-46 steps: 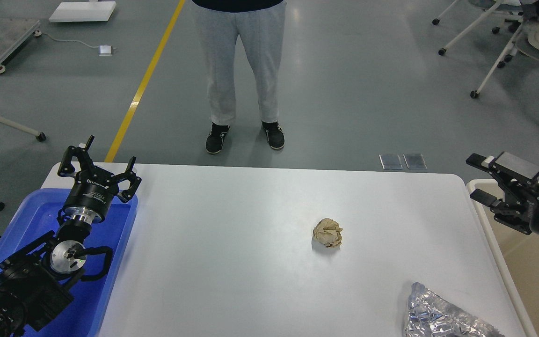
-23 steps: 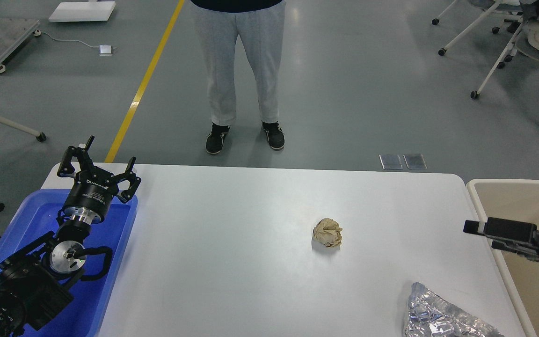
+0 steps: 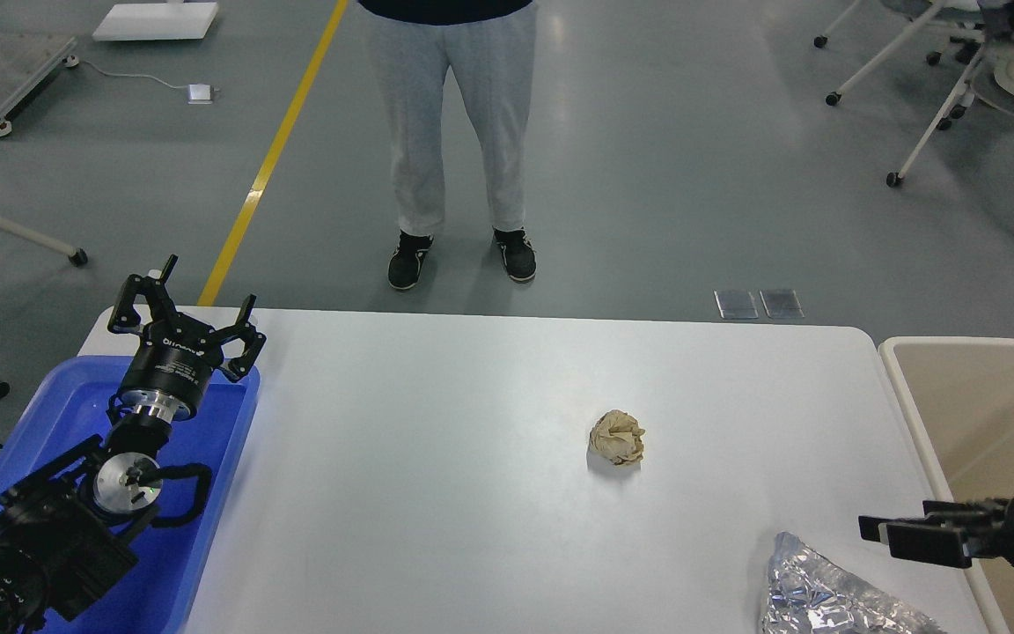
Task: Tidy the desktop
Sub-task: 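Lower the right gripper down to the silver foil wrapper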
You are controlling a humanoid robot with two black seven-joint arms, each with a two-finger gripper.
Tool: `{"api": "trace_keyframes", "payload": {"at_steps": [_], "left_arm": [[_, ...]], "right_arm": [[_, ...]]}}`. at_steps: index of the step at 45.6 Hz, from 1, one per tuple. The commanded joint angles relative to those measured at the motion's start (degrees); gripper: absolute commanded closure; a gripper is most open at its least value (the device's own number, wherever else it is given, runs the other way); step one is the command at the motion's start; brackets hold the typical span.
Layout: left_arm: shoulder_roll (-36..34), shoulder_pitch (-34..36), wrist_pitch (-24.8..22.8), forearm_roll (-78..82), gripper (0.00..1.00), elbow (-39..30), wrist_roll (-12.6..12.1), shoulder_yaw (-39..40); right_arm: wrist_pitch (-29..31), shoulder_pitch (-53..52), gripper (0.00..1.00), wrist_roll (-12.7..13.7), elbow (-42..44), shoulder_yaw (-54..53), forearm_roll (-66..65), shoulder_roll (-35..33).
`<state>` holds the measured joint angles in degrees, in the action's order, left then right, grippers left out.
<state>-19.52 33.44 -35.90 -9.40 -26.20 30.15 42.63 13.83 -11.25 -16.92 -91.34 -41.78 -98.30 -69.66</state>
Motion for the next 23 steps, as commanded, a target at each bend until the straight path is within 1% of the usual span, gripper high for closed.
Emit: {"api": "trace_keyframes", "payload": {"at_steps": [1, 8, 11, 15, 23], "left_arm": [[0.01, -0.04, -0.05, 0.00, 0.00, 0.00, -0.01, 0.00], [0.01, 0.04, -0.05, 0.00, 0.00, 0.00, -0.01, 0.00], [0.01, -0.04, -0.05, 0.00, 0.00, 0.00, -0.01, 0.00], [0.01, 0.04, -0.05, 0.00, 0.00, 0.00, -0.01, 0.00], [0.01, 0.04, -0.05, 0.00, 0.00, 0.00, -0.01, 0.00]], "right_arm": [[-11.01, -0.17, 0.00, -1.45, 7.14, 8.64, -10.16, 2.42], [-15.14, -0.26, 0.00, -2.86, 8.02, 14.88, -10.77, 2.60], [-17.86, -0.26, 0.00, -2.95, 8.54, 17.16, -12.00, 3.56], [-19.89, -0.26, 0.00, -2.95, 11.26, 18.31, -14.20, 4.79], [-21.91, -0.26, 0.00, -3.04, 16.45, 18.49, -14.73, 7.95]]}}
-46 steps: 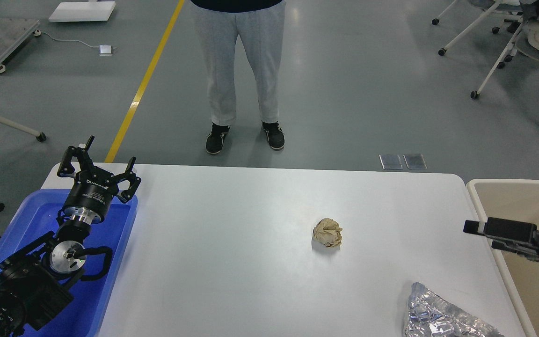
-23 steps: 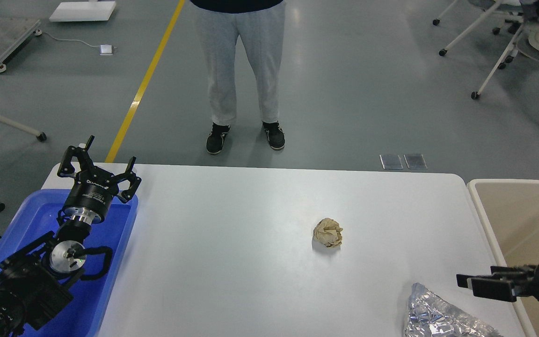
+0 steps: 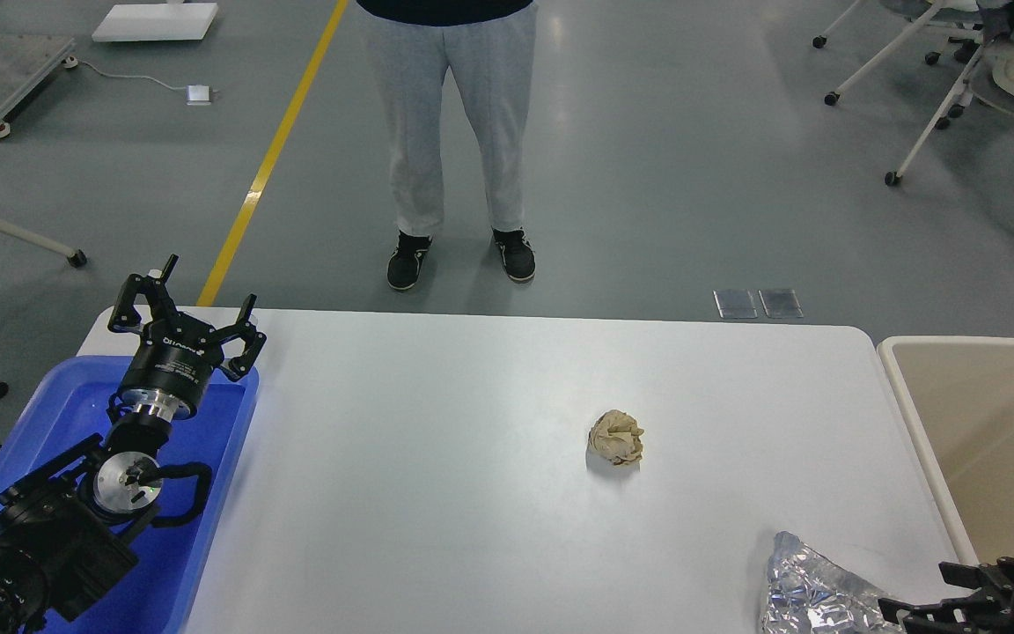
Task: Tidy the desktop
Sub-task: 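Lower the right gripper down to the silver foil wrapper, then close the right gripper on the silver foil wrapper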
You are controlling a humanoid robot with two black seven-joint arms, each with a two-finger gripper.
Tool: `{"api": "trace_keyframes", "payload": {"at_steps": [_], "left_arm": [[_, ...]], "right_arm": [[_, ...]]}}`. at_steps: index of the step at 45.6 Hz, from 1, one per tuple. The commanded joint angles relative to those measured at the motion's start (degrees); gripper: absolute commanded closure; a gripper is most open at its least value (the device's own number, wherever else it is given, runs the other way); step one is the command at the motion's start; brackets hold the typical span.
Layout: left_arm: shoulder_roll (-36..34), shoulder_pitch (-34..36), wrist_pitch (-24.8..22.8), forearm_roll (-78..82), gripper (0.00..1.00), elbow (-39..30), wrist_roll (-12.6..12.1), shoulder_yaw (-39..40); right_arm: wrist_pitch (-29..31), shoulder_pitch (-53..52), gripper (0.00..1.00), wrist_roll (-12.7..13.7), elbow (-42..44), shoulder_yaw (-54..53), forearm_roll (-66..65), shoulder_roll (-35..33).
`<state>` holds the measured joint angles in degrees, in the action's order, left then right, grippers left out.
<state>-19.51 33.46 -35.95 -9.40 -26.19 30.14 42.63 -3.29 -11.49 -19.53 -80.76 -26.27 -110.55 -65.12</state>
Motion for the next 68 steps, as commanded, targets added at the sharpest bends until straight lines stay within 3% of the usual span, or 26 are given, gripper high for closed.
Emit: {"api": "trace_keyframes", "payload": {"at_steps": [1, 13, 23, 29, 34, 37, 41, 43, 55, 68], "left_arm": [[0.00, 0.03, 0.00, 0.00, 0.00, 0.00, 0.00, 0.00], [0.00, 0.03, 0.00, 0.00, 0.00, 0.00, 0.00, 0.00], [0.00, -0.06, 0.00, 0.00, 0.00, 0.00, 0.00, 0.00], [0.00, 0.03, 0.00, 0.00, 0.00, 0.00, 0.00, 0.00], [0.00, 0.03, 0.00, 0.00, 0.00, 0.00, 0.00, 0.00], [0.00, 0.03, 0.00, 0.00, 0.00, 0.00, 0.00, 0.00], [0.00, 0.03, 0.00, 0.00, 0.00, 0.00, 0.00, 0.00], [0.00, 0.03, 0.00, 0.00, 0.00, 0.00, 0.00, 0.00], [0.00, 0.03, 0.00, 0.00, 0.00, 0.00, 0.00, 0.00], [0.00, 0.03, 0.00, 0.00, 0.00, 0.00, 0.00, 0.00]], "right_arm": [[-4.97, -0.11, 0.00, -0.43, 6.40, 2.98, -2.48, 3.77], [-8.83, -2.66, 0.00, -0.43, 12.99, 7.45, -2.48, 8.87], [-15.69, -5.29, 0.02, -0.43, 20.72, 13.34, -1.95, 13.26], [-18.85, -7.23, 0.07, -0.43, 22.75, 18.26, -1.24, 14.32], [-19.12, -8.46, 0.25, -0.51, 22.84, 19.59, -1.16, 14.32], [-18.60, -8.64, 0.57, -0.51, 22.84, 19.76, -0.37, 14.32], [-18.59, -8.64, 0.90, -0.51, 22.93, 19.85, 0.95, 14.32], [-18.51, -8.64, 0.99, -0.51, 22.93, 19.85, 1.21, 14.32], [-18.59, -8.64, 1.00, -0.60, 22.93, 19.85, 1.30, 14.15], [-18.59, -8.81, 1.00, -2.71, 21.96, 20.11, 2.79, 13.62]]}}
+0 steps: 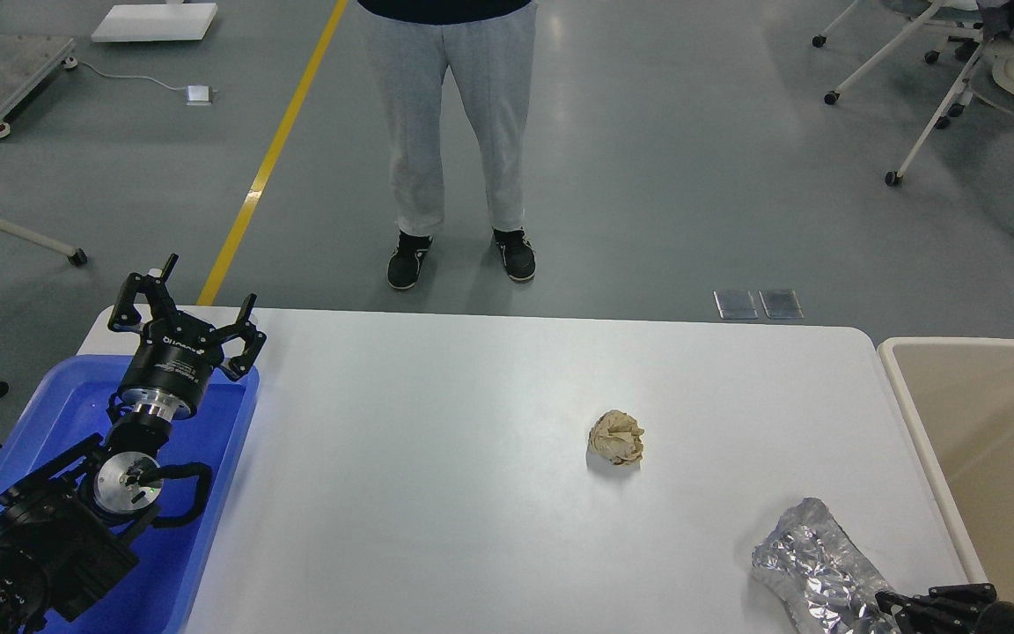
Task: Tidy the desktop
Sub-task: 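Close the right gripper on the silver foil wrapper, then lift the foil wrapper with the right gripper up over the bin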
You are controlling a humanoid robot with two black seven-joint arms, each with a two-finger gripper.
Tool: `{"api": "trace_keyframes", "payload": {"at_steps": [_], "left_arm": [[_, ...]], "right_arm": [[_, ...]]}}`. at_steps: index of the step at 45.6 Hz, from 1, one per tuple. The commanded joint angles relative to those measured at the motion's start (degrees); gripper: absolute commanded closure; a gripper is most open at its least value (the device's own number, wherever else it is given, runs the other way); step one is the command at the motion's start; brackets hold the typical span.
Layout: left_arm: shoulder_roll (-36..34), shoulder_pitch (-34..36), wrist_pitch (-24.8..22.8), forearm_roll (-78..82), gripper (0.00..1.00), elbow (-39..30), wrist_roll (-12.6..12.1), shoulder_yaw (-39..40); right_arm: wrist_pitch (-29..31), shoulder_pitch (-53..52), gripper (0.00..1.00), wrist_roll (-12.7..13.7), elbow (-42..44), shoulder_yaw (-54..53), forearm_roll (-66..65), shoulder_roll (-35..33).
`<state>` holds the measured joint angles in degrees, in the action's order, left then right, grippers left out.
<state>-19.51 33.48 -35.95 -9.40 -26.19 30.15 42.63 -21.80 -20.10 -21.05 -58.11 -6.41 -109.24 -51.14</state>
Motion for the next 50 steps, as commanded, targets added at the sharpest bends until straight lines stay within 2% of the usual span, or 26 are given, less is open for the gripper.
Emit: {"api": "trace_keyframes", "payload": {"at_steps": [1, 13, 21, 35, 50], "left_arm": [[0.00, 0.00, 0.00, 0.00, 0.00, 0.00, 0.00, 0.00], [0.00, 0.00, 0.00, 0.00, 0.00, 0.00, 0.00, 0.00], [0.00, 0.00, 0.00, 0.00, 0.00, 0.00, 0.00, 0.00], [0.00, 0.00, 0.00, 0.00, 0.00, 0.00, 0.00, 0.00], [0.00, 0.00, 0.00, 0.00, 0.00, 0.00, 0.00, 0.00]], "right_arm": [[-0.08, -0.29, 1.00, -1.27, -0.87, 0.26, 2.01, -0.45], [0.18, -2.14, 1.00, -3.38, -6.92, 0.35, 7.10, -5.54], [4.30, -4.51, 1.00, -3.56, -13.87, 0.17, 10.27, -10.90], [15.29, -16.63, 1.00, -3.65, -24.95, -0.09, 15.10, -22.24], [33.21, -32.71, 1.00, -6.37, -31.37, -0.97, 21.96, -31.65]]}}
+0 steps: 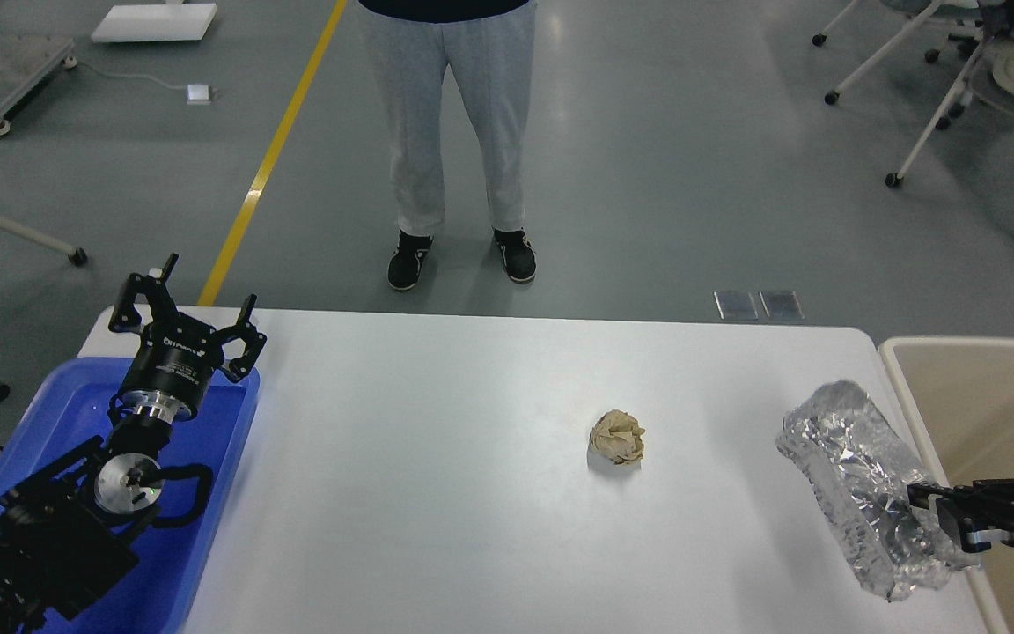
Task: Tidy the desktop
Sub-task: 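Lift the foil wrapper with the right gripper up over the bin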
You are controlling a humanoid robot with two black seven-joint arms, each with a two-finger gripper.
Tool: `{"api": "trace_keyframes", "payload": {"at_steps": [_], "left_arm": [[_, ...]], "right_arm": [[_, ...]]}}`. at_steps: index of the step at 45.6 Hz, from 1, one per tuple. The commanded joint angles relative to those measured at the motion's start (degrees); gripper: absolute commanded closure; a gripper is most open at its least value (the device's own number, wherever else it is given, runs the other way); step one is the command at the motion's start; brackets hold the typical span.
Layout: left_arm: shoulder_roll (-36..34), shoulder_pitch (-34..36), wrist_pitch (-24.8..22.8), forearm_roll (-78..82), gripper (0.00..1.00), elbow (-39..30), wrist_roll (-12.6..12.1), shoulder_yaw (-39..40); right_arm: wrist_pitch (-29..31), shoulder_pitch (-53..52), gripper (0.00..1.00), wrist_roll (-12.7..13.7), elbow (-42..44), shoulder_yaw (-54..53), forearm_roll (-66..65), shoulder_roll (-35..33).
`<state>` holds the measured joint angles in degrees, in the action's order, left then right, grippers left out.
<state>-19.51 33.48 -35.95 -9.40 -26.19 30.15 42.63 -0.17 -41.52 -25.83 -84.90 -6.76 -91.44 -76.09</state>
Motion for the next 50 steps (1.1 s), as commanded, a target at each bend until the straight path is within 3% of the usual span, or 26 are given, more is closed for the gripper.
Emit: {"api": "trace_keyframes", "payload": {"at_steps": [1, 7, 14, 26, 40, 50], "left_arm": [[0.00, -0.08, 0.00, -0.01, 0.00, 0.00, 0.00, 0.00], [0.00, 0.00, 0.00, 0.08, 0.00, 0.00, 0.00, 0.00], [0.00, -0.08, 0.00, -0.01, 0.00, 0.00, 0.00, 0.00], [0.00, -0.08, 0.00, -0.01, 0.00, 0.00, 0.00, 0.00], [0.00, -0.08, 0.00, -0.01, 0.00, 0.00, 0.00, 0.00], [0.00, 0.00, 0.00, -0.01, 0.00, 0.00, 0.00, 0.00]], "right_arm": [[12.81, -12.52, 1.00, -1.76, -4.57, -0.53, 4.51, -7.05], [21.87, -21.22, 1.00, -2.47, -4.57, -0.53, 6.80, -8.55], [25.48, -25.63, 1.00, -2.47, -4.49, -0.53, 7.86, -9.25], [25.31, -25.37, 1.00, -2.29, -1.94, 0.26, 10.05, -9.34], [24.17, -21.50, 1.00, -2.29, 12.12, 3.86, 21.47, -5.13], [17.32, -13.25, 1.00, -2.29, 21.08, 3.95, 35.09, -0.39]]}}
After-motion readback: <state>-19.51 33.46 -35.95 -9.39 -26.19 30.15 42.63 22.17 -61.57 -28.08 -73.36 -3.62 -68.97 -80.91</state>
